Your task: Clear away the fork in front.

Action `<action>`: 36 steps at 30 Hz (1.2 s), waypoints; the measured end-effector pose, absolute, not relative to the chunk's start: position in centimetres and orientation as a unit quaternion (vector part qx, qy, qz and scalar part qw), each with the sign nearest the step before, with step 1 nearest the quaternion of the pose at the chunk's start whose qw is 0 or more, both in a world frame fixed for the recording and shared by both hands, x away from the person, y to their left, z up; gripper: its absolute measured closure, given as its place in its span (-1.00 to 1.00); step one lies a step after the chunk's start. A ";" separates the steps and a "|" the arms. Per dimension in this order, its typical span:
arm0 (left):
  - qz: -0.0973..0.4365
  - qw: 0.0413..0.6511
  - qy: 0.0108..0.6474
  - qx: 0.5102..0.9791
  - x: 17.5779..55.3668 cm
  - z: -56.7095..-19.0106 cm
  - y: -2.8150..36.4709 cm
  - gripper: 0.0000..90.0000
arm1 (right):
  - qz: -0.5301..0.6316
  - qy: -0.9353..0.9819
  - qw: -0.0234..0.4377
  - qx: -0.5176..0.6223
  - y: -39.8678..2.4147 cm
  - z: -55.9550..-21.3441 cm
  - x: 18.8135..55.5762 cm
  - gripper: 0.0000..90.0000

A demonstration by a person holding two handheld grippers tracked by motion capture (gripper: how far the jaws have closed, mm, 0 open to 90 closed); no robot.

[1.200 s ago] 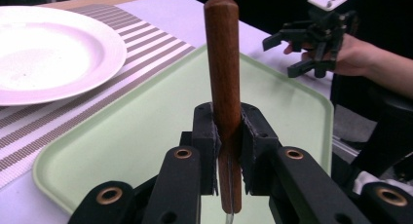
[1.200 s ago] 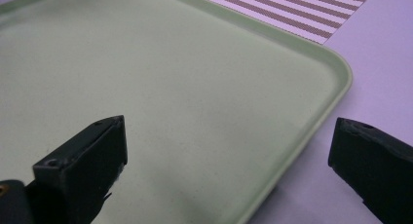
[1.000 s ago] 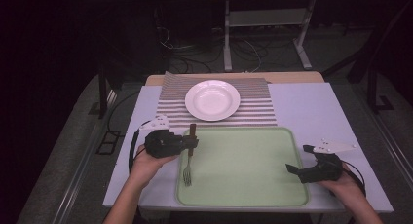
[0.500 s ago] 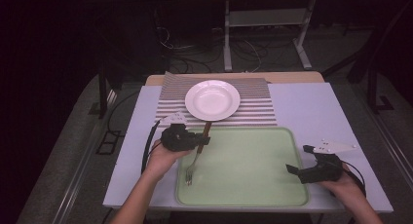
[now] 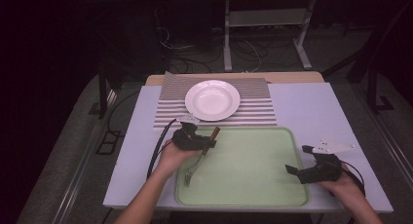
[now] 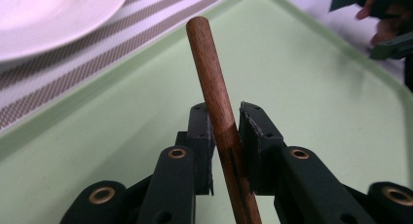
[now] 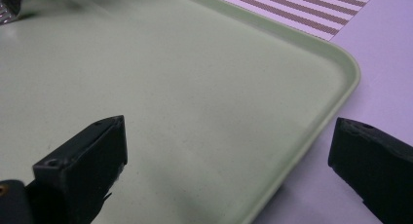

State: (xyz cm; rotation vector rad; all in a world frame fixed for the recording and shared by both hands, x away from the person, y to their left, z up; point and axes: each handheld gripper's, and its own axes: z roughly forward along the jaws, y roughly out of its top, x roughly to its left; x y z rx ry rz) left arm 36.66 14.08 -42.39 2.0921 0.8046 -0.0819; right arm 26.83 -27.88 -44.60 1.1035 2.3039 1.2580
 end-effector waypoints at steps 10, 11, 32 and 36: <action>-0.038 0.408 0.349 0.843 37.2 -44.0 14.6 0.60 | 0.434 0.803 0.149 0.380 -27.8 -44.6 26.8 -0.98; -0.039 0.404 0.348 0.845 37.3 -44.0 14.6 0.60 | 0.434 0.803 0.149 0.380 -27.8 -44.6 26.8 -0.98; -0.027 0.405 0.290 0.867 35.8 -43.3 12.6 0.98 | 0.428 0.809 0.155 0.372 -27.6 -44.4 26.7 -0.98; -0.021 0.388 0.284 0.876 35.7 -43.8 12.0 0.98 | 0.429 0.808 0.155 0.372 -27.6 -44.4 26.7 -0.98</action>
